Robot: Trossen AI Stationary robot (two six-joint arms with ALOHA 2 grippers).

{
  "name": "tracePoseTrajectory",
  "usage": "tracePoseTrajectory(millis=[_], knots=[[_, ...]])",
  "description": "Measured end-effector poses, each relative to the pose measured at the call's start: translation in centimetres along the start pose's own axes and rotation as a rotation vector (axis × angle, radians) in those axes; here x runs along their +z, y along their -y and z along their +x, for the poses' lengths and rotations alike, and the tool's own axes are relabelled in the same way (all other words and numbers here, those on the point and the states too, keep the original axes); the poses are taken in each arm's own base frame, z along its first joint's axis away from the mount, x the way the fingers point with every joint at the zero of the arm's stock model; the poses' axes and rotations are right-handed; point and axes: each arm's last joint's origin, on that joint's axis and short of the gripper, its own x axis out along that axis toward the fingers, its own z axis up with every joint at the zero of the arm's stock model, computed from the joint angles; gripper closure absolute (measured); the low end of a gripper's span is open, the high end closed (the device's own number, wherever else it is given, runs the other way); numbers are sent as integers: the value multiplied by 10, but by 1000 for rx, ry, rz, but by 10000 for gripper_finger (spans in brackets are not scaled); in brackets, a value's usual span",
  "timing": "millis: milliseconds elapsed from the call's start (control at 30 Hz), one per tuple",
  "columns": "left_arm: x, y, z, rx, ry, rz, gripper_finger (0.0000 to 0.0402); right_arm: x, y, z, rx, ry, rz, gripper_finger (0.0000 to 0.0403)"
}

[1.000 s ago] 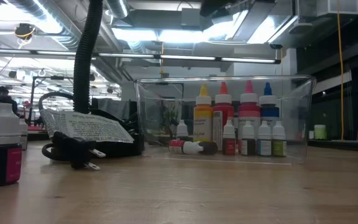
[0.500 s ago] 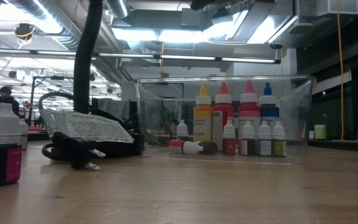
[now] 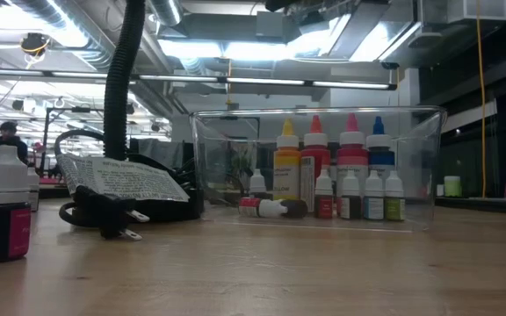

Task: Pick & Place food coloring
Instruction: Put the big purple food coloring bottle into the transparent bin

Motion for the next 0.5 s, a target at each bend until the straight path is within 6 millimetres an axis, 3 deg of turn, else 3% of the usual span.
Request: tracePoseTrajectory(millis=[333,500], knots=[[0,6,0,-104,54,95,176,1,0,0,5,13,7,73],[-1,5,0,-63,-2,29,176,5,-4,0,25,57,6,73]])
